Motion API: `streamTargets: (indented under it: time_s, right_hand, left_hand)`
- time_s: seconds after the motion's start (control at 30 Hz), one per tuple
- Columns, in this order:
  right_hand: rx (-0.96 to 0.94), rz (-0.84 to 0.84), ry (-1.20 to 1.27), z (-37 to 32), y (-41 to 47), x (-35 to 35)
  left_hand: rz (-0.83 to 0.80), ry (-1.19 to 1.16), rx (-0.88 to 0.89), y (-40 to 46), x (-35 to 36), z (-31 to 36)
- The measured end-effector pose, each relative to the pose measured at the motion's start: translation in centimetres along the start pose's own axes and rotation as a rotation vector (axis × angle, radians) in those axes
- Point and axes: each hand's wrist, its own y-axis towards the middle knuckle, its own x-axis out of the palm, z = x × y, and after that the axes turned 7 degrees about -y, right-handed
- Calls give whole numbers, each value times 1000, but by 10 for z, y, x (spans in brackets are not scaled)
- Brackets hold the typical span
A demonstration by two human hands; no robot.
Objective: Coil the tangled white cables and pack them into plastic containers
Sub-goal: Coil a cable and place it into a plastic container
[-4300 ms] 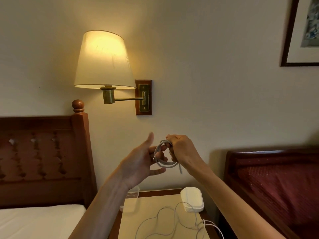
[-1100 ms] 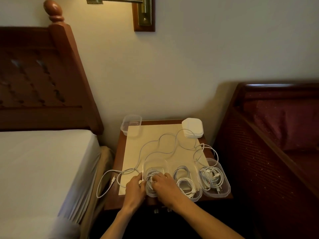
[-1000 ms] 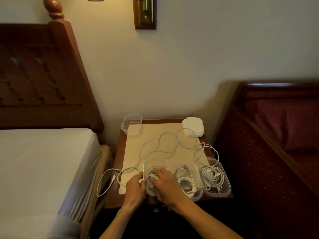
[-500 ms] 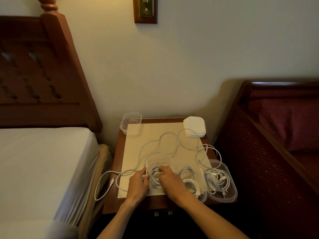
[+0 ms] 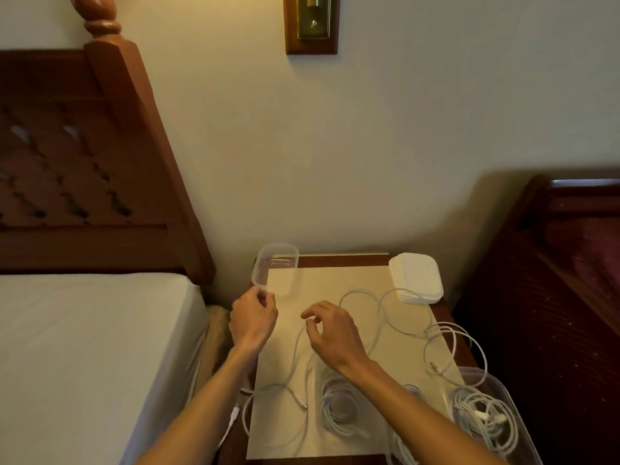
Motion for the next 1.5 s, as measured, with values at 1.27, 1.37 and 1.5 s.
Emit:
streamTargets:
  time_s: [1.27,1.37,1.5]
  right_hand:
    - [156,53,166,-8,-30,-12]
    - [-100,-312,-269,-2,-18,0]
    - [-331,-673,-568,-7,-6,19]
  left_hand:
    - [-106,-200,103,-111,-88,-36]
    - [-105,-139,90,-134,-90,-48]
    - [-119,-147,100,-156,-97,-57]
